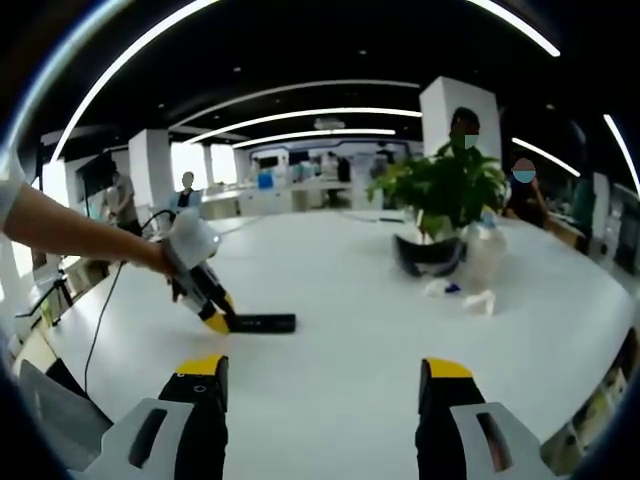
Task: Press the specified remote control buttons in sequence, fully releasing each button before pressing the next.
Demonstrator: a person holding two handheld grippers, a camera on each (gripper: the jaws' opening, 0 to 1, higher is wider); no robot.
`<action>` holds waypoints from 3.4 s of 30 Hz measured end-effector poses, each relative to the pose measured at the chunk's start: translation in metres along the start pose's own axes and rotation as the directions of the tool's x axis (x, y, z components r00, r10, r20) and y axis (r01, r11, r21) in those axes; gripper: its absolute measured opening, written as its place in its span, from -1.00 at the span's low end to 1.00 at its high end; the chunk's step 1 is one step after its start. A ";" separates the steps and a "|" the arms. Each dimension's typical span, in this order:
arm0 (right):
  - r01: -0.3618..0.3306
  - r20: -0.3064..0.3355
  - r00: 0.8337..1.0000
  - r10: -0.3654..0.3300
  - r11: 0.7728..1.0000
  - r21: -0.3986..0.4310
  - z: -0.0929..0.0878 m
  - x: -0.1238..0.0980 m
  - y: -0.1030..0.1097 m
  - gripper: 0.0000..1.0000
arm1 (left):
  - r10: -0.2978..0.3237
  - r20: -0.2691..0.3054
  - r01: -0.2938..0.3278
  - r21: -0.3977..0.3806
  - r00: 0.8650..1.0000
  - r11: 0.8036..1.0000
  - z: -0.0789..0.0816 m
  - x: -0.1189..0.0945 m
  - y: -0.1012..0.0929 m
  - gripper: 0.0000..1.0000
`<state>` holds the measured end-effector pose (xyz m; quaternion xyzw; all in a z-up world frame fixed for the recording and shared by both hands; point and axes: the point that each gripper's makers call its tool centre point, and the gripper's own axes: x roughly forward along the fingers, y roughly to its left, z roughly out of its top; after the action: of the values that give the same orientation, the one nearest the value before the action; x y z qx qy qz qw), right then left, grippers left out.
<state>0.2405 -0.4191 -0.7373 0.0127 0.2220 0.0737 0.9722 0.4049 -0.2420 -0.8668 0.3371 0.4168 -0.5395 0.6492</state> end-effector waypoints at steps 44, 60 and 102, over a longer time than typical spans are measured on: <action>0.004 -0.063 0.998 -0.006 1.000 -0.030 -0.010 0.004 0.001 0.45 | -0.031 -0.080 0.036 0.066 0.996 0.997 0.021 0.010 0.069 -0.51; 0.001 -0.062 0.998 -0.003 0.999 -0.032 -0.010 0.004 0.002 0.44 | 0.076 -0.028 -0.075 0.043 0.997 0.996 0.021 0.007 0.086 -0.22; 0.028 0.003 1.000 -0.028 1.000 -0.014 0.000 -0.001 -0.004 0.52 | 0.495 0.049 -0.485 -0.139 0.867 0.863 0.011 -0.022 0.121 1.00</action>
<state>0.2407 -0.4231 -0.7371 0.0027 0.2205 0.0615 0.9734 0.5243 -0.2195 -0.8436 0.3688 0.3226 -0.3437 0.8011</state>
